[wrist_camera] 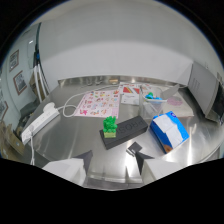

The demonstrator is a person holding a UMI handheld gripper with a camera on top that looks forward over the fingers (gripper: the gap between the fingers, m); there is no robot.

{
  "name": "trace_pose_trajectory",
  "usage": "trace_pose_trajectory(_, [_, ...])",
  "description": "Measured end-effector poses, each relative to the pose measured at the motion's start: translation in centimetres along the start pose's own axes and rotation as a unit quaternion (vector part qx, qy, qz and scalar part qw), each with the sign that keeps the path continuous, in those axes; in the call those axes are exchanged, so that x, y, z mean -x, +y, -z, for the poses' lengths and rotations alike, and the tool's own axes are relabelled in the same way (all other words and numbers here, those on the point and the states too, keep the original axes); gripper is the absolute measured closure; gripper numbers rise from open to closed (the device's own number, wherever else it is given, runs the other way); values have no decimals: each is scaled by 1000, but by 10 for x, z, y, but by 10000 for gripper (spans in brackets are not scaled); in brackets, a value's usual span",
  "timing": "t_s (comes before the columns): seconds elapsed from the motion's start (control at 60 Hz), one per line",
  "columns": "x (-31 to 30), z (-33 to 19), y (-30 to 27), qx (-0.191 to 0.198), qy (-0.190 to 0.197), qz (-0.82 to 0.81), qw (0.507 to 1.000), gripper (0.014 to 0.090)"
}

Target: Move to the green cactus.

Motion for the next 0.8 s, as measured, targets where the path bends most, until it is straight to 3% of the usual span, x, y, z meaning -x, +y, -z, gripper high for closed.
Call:
trace_pose_trajectory(0.417, [8, -66, -22, 3, 16, -12, 1000, 205])
trace_pose_trajectory(0.8, [8, -81, -22, 14, 17, -10, 1000, 206])
